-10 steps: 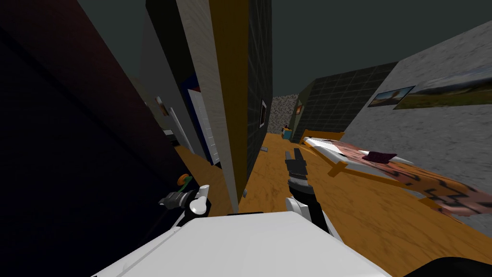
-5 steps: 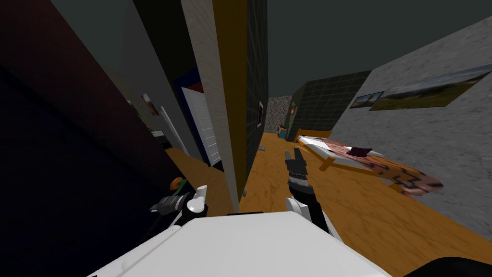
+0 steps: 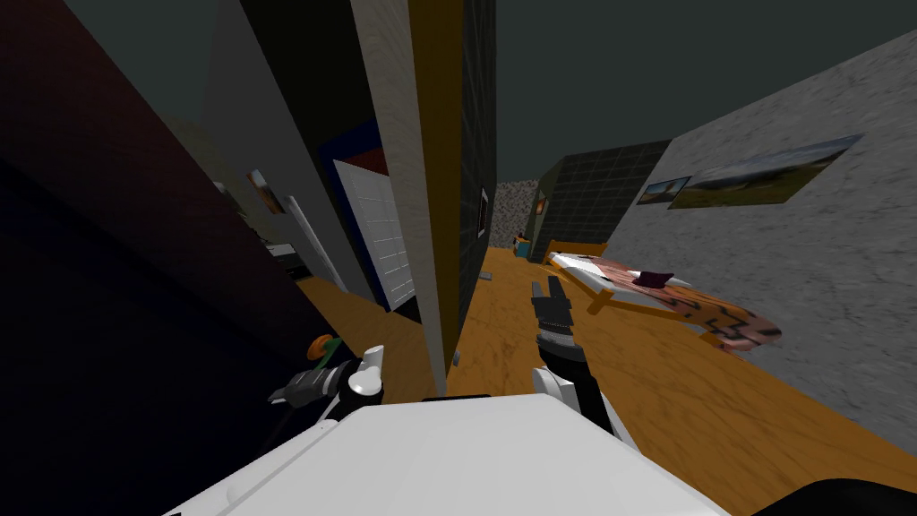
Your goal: Push the door open
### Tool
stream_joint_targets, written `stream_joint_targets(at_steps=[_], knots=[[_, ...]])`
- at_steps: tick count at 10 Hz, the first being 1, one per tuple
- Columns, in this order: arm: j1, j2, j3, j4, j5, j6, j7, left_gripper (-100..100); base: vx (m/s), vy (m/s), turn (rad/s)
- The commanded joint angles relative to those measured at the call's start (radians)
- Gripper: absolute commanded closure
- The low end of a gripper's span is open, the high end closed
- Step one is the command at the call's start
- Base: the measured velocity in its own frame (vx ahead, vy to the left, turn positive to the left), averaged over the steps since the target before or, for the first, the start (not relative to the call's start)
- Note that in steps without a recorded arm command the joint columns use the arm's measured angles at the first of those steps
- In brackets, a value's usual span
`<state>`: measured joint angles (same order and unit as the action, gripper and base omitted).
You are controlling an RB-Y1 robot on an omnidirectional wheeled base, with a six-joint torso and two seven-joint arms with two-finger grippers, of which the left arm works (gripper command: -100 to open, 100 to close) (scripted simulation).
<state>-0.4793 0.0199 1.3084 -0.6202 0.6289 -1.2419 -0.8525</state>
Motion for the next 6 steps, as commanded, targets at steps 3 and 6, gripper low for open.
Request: stream_joint_targets(at_steps=[3,6], knots=[[-0.007,0.011,0.000,0.003,-0.001,-0.009,0.001,100,-0.001,0.006,-0.009],[-0.007,0.011,0.000,0.003,-0.001,-0.009,0.001,100,0.000,0.004,0.001]])
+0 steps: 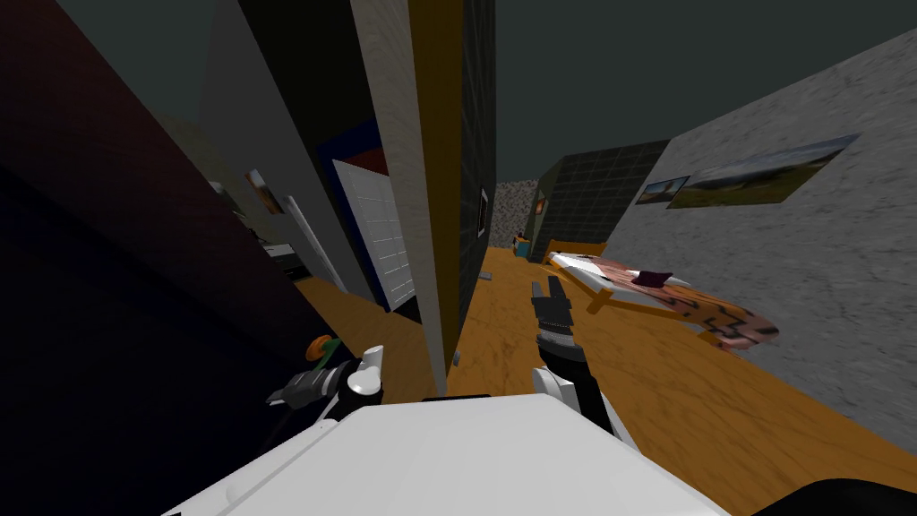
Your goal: Push the door open
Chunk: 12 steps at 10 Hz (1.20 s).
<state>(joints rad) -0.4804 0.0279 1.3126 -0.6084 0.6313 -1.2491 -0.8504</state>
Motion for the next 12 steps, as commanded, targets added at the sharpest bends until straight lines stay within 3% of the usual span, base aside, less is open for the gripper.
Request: stream_joint_targets(at_steps=[1,3,4,9,10,12], knots=[[-0.006,0.003,-0.004,-0.008,-0.003,-0.002,-0.001,100,-0.002,0.007,-0.019],[-0.006,0.003,-0.004,-0.008,-0.003,-0.002,-0.001,100,0.004,0.020,0.040],[-0.007,0.009,0.020,0.003,0.013,-0.025,-0.005,100,-0.017,0.058,-0.156],[-0.012,0.015,0.045,0.001,0.028,-0.050,-0.011,100,-0.006,0.087,-0.064],[-0.016,0.017,0.059,0.000,0.037,-0.065,-0.015,100,-0.008,0.059,-0.111],[-0.016,0.017,0.059,0.000,0.037,-0.065,-0.015,100,-0.002,0.025,-0.030]])
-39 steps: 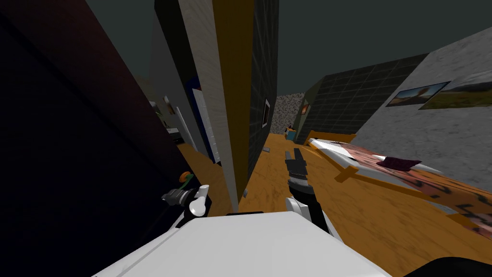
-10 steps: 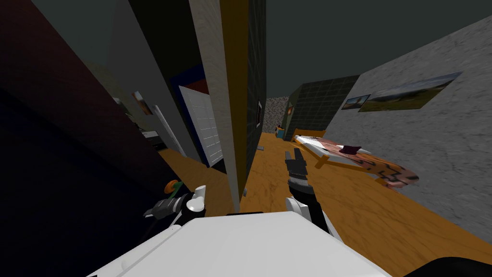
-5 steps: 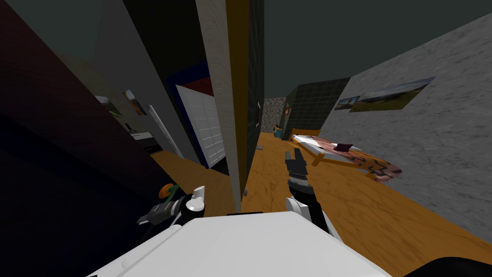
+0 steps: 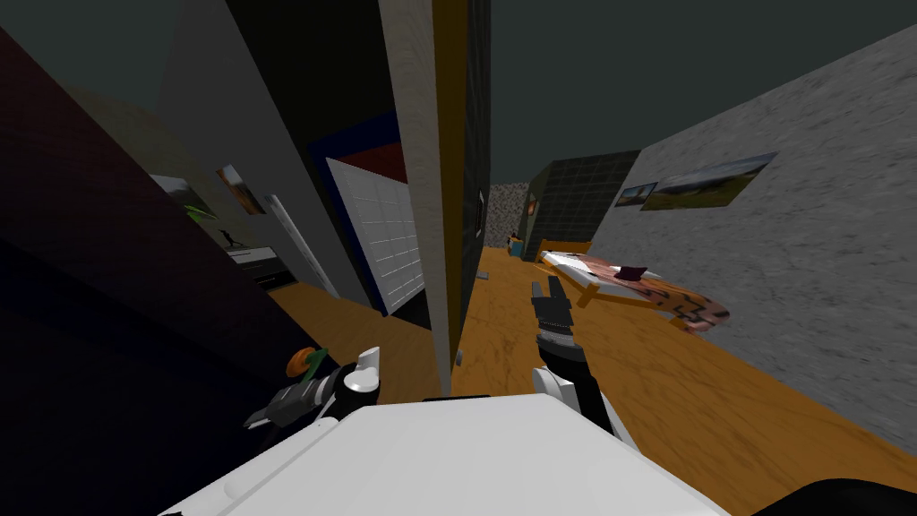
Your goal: Push the door open
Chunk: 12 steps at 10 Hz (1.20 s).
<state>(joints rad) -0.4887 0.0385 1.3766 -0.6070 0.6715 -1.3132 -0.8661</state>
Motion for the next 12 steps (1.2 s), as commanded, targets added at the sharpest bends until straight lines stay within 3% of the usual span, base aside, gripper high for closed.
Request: stream_joint_targets(at_steps=[1,12], knots=[[-0.009,0.007,0.003,-0.002,0.002,-0.009,-0.001,100,-0.002,0.056,-0.024],[-0.011,0.007,0.011,-0.002,0.007,-0.017,-0.003,100,0.000,0.013,-0.008]])
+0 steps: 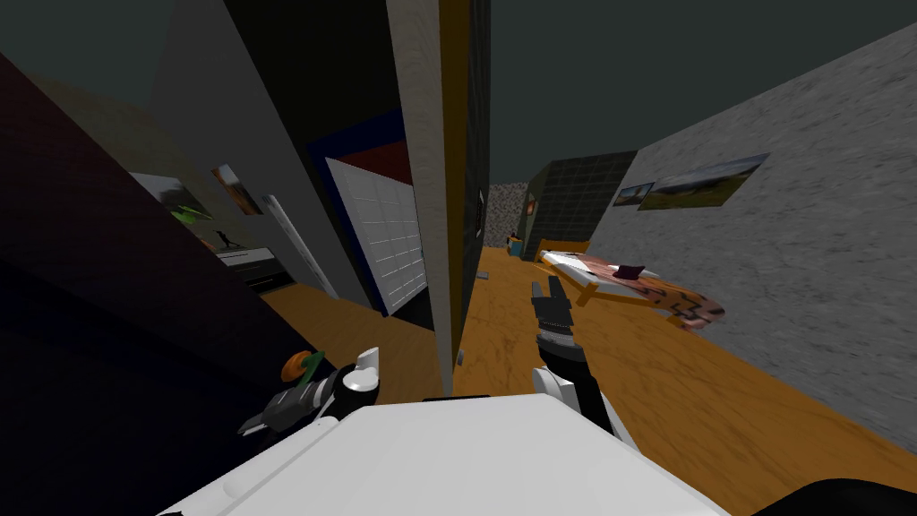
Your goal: Push the door open
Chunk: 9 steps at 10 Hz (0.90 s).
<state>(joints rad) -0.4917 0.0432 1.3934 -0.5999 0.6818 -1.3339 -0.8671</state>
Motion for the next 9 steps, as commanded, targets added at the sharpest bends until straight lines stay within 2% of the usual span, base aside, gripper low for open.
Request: stream_joint_targets(at_steps=[1,4,9], knots=[[-0.002,0.007,0.016,-0.001,0.010,-0.014,-0.004,100,-0.004,0.057,-0.065],[-0.005,0.011,0.032,-0.002,0.020,-0.027,-0.008,100,-0.002,0.085,-0.047],[-0.007,0.013,0.051,-0.004,0.033,-0.043,-0.014,100,-0.001,0.052,-0.024]])
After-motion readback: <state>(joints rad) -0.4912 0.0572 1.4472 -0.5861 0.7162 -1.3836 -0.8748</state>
